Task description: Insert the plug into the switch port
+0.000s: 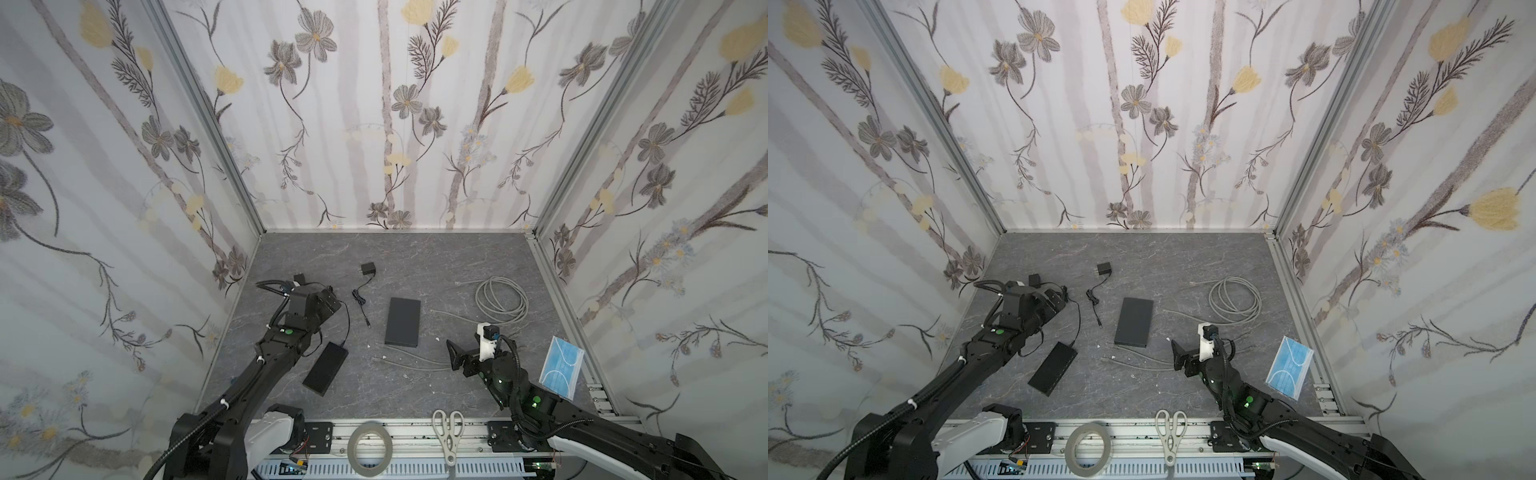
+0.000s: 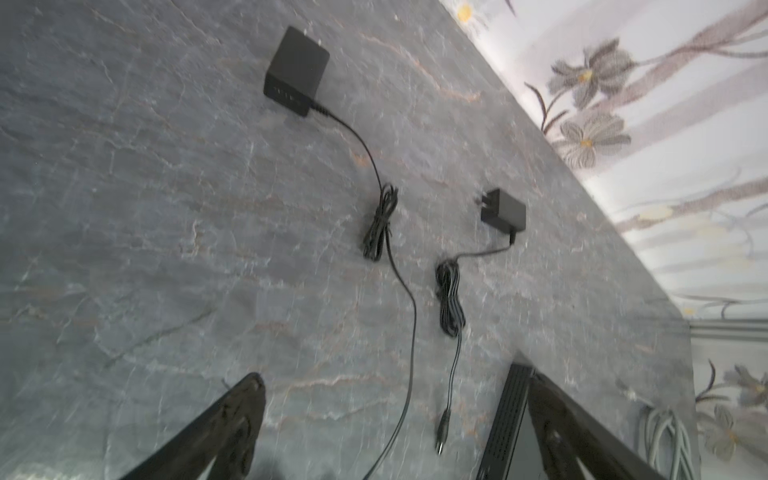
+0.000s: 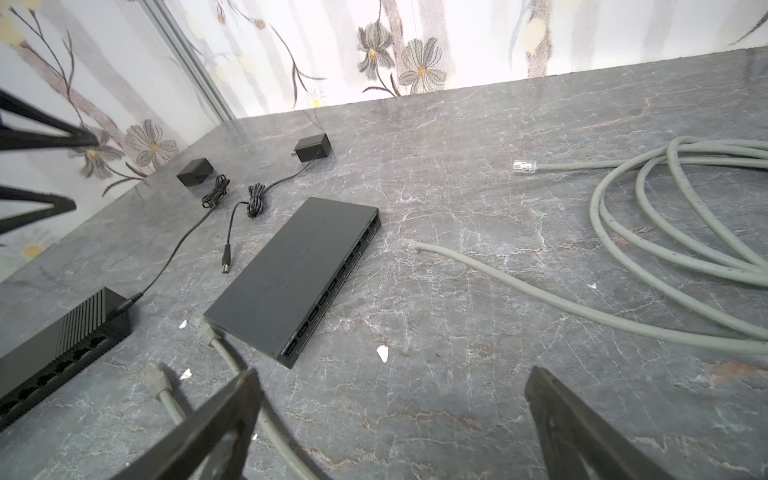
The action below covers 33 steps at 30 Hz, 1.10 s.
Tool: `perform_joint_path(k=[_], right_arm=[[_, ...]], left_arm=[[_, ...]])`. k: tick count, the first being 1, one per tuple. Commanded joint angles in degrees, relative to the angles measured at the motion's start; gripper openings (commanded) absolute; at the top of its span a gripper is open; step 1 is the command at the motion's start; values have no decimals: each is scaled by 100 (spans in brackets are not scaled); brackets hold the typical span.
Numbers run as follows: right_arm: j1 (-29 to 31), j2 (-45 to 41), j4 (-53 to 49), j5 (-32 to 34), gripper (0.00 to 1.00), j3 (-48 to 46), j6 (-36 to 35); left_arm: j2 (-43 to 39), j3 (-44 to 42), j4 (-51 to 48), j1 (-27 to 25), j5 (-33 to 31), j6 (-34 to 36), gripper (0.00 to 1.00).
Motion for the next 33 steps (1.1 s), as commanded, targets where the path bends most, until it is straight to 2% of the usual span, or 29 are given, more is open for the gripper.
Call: perform_joint_path(k=[1, 7, 14, 18, 22, 24, 29, 33], right_arm=[[0, -156, 195, 169, 100, -45, 196], [0, -175, 227, 38, 100, -116, 393], [-1, -79, -203, 7, 100, 275, 659], [-26, -163, -476, -158, 100, 431, 332], [-33, -283, 102, -895, 100, 232, -176], [-43, -252, 350, -842, 100, 168, -134], [-44, 506, 462, -1062, 100, 586, -261], [-35, 1591, -268, -1547, 100, 1412, -775]], left_arm=[[-657, -546, -159, -135, -111, 223, 100], [-1499, -1080, -486, -145, -266, 666, 100], [-2022, -1483, -143, -145, 488, 988, 98], [-2267, -1624, 9, -145, 544, 1174, 97], [-2263, -1656, 64, -146, 836, 1242, 96], [-2190, -1654, 112, -148, 924, 1241, 95], [-1962, -1663, 371, -155, 991, 1261, 94], [-1883, -1637, 400, -165, 1035, 1264, 94]])
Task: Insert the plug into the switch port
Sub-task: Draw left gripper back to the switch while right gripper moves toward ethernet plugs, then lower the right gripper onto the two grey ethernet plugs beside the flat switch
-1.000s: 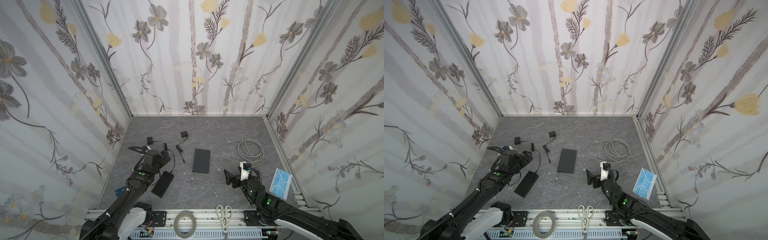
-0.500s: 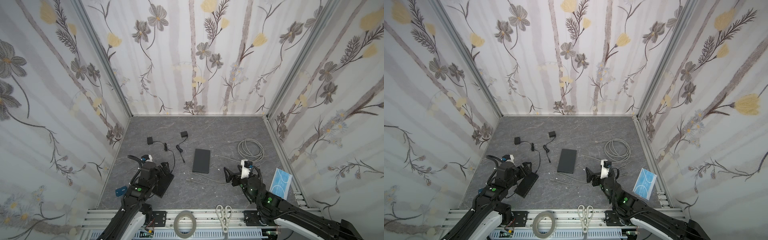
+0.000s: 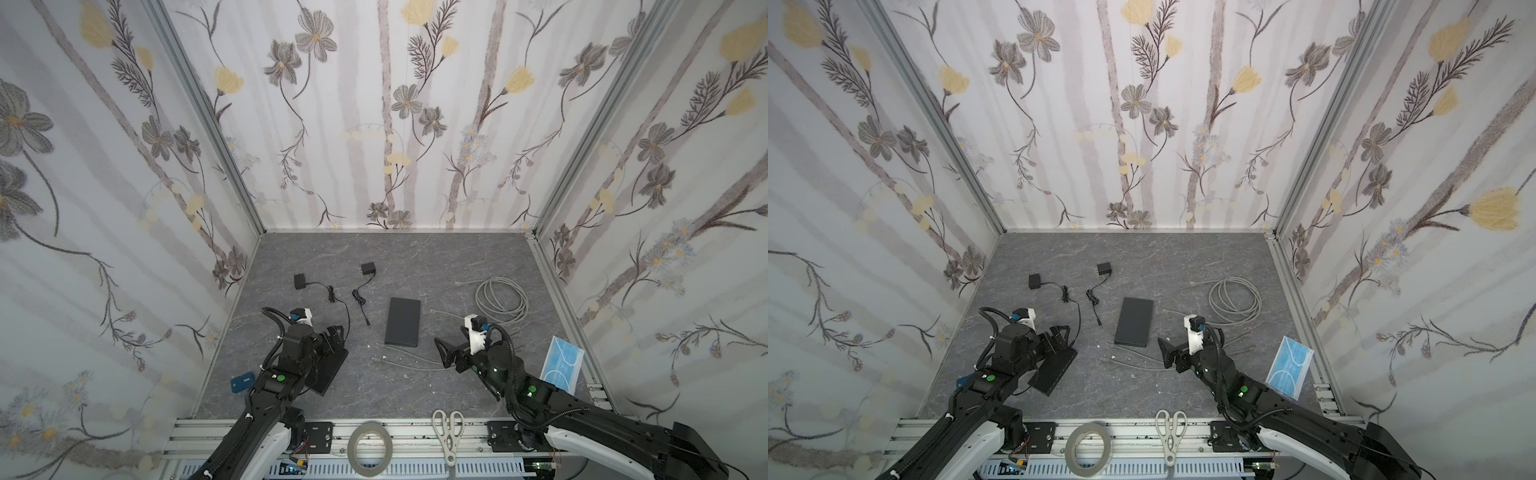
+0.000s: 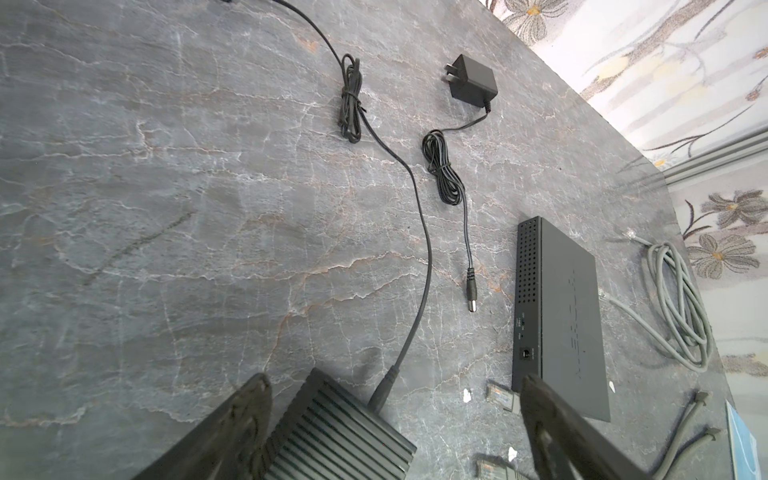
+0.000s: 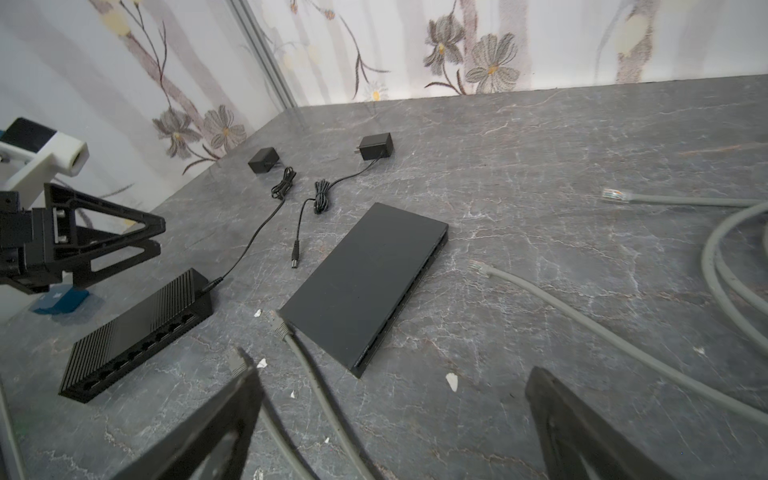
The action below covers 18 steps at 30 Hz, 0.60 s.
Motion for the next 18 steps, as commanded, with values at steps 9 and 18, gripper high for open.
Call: perform_joint_path(k=[9, 18], right_arm=[[147, 2715, -1591, -1245, 66, 2165, -1138], [898, 4754, -2478, -1107, 40, 3829, -1780]], left_arm=[[-880, -240, 102, -3, 47, 55, 95], [-1453, -320, -181, -7, 96, 34, 95]])
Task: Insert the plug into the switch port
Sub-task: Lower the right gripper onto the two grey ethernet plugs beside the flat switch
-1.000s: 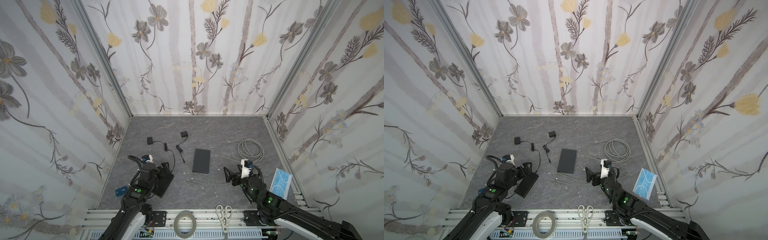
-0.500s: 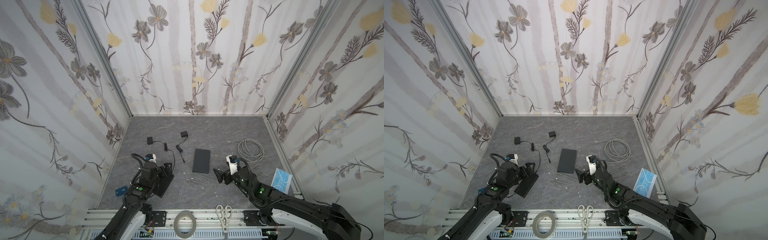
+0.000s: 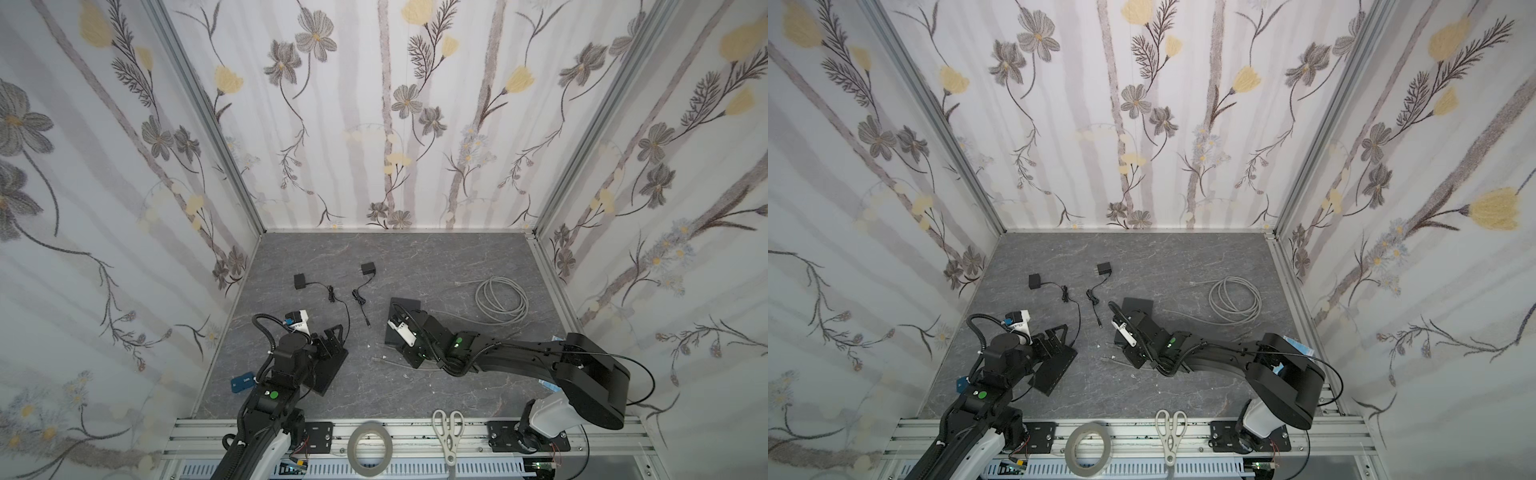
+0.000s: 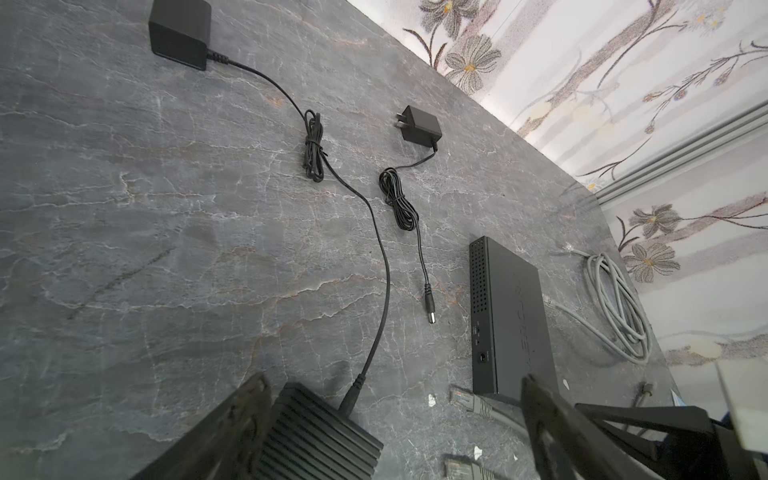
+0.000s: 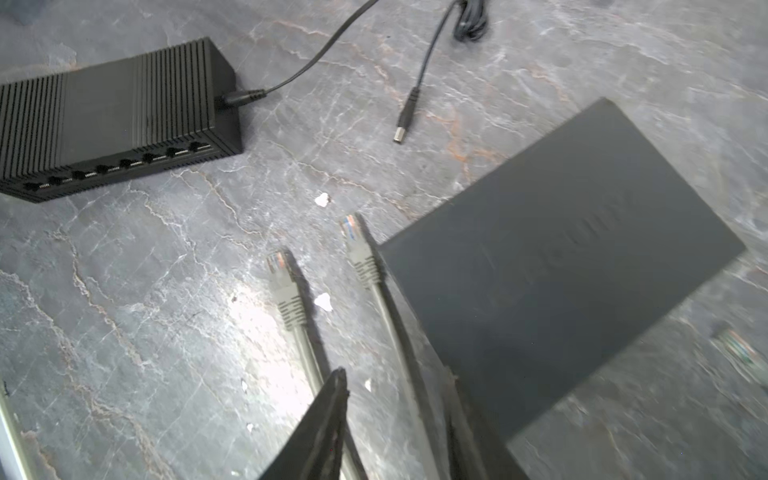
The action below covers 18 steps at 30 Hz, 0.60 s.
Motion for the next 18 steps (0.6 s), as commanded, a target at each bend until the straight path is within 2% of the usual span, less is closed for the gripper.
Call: perform_joint_path(k=[1, 10, 18], right_arm=[[184, 375, -310, 28, 40, 307, -253], [407, 819, 35, 226, 41, 590, 64], [463, 860, 175, 218, 45, 389, -10]], left_arm=[[-133, -34, -61, 3, -54, -20, 95], [-480, -124, -118, -9, -134, -15, 93], [-207, 21, -288, -13, -58, 49, 93]])
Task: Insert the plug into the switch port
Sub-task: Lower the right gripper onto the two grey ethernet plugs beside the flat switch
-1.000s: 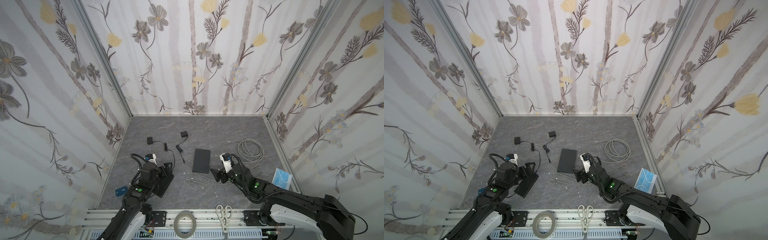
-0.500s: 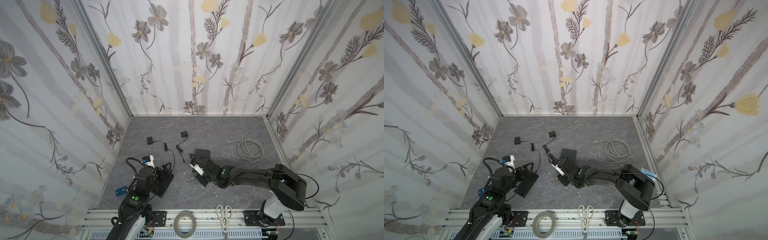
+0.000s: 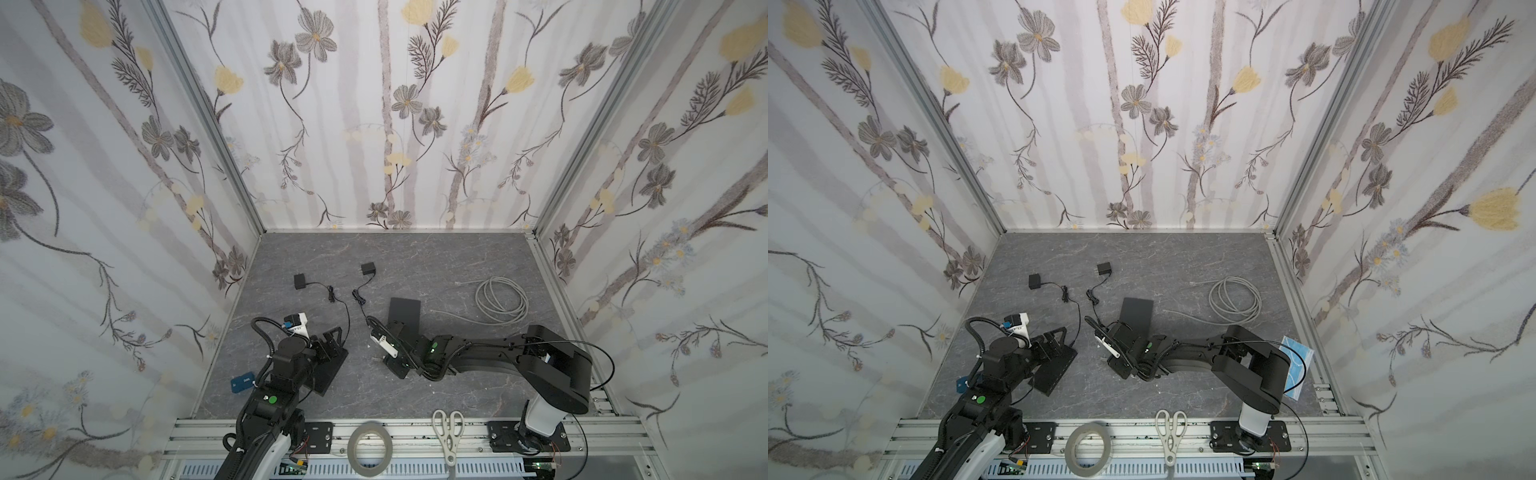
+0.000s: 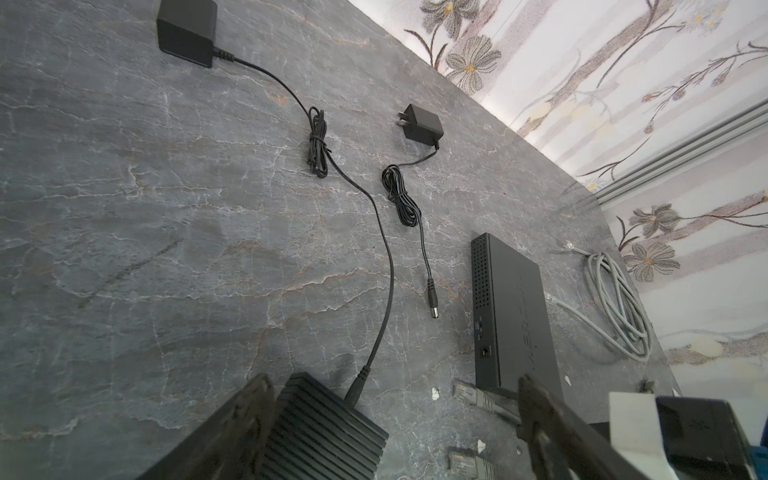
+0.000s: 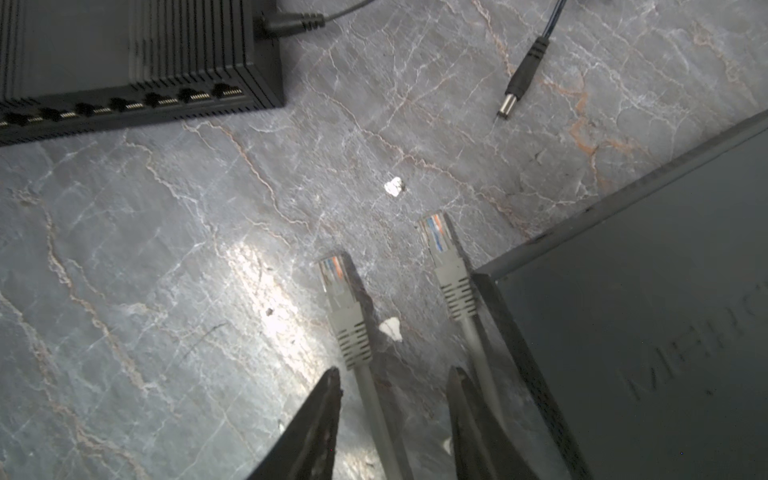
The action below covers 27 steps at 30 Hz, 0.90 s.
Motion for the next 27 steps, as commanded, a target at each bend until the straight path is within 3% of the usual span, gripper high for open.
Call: perform_joint_path(k=[1, 11, 19, 23, 27], right_arm=[[6, 10, 309, 91, 46, -72, -76], [-33, -12, 832, 74, 48, -392, 34], [-77, -441, 1165, 108, 48, -781, -85], [-99, -505, 1016, 98, 49, -840, -114], [-125, -607, 1004, 44, 50, -1061, -72]], left_arm=[[31, 95, -102, -5, 18, 67, 93], [-118, -32, 185, -1, 205, 105, 93], [130, 31, 221, -11, 0, 53, 92], [309, 425, -441, -35, -313, -194, 87], [289, 476, -589, -76, -527, 151, 86]])
